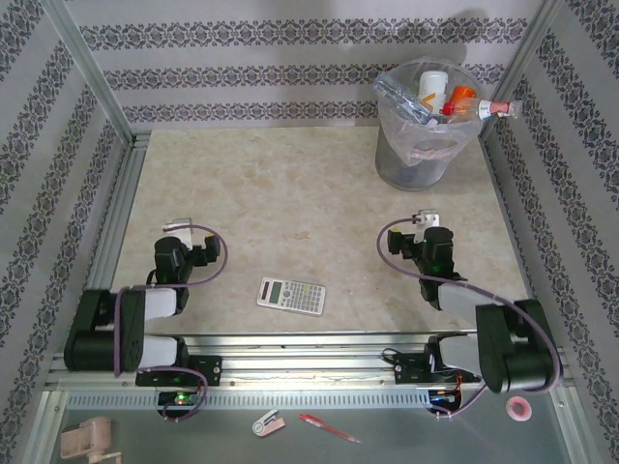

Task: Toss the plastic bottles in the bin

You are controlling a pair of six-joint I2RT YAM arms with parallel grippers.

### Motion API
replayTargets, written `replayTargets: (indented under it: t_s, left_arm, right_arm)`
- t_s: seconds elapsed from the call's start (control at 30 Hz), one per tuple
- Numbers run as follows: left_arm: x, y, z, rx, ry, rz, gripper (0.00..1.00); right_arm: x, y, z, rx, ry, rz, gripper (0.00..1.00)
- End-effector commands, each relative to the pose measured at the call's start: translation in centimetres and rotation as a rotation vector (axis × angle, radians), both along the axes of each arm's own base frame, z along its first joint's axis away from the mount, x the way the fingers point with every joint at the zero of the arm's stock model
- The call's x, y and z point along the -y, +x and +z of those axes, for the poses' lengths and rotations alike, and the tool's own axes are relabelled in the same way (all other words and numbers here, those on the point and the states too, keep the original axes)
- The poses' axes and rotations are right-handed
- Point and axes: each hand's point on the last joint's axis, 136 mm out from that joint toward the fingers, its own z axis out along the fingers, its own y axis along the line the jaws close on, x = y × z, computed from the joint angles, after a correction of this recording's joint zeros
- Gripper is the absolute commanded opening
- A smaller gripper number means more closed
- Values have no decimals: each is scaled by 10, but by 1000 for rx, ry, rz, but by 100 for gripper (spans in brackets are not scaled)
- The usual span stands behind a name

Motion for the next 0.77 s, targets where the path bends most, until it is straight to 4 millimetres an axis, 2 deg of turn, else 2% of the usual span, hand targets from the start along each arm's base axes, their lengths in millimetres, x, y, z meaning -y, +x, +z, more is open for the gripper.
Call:
replayTargets:
  t_s: [0.0, 0.03, 0.1, 0.17, 0.2, 0.23, 0.3, 0.43, 0.73]
  left_arm:
    - [22, 36, 34, 216, 34, -166, 100]
    - [24, 40, 35, 237, 30, -178, 99]
    - [12, 41, 27, 137, 28, -113, 99]
    - [15, 52, 28, 153, 13, -130, 99]
    - [15, 54, 23, 92, 16, -141, 99]
    - [15, 53, 20, 61, 21, -137, 99]
    - [13, 55, 24, 115, 18, -123, 99]
    - [9, 55, 24, 108, 21, -96, 99]
    - [9, 54, 23, 103, 21, -95, 99]
  right_arm:
    - [0, 25, 47, 235, -16, 37, 98]
    - [6, 29, 41, 221, 18, 20, 98]
    - [16, 40, 25, 210, 62, -9, 98]
    - [27, 52, 26, 174, 90, -56, 98]
    - [28, 50, 20, 120, 83, -65, 98]
    - [27, 52, 22, 158, 74, -66, 98]
    - [26, 52, 23, 151, 57, -70, 98]
    - [46, 45, 25, 168, -25, -253, 98]
    - [47, 45, 25, 169, -10, -251, 98]
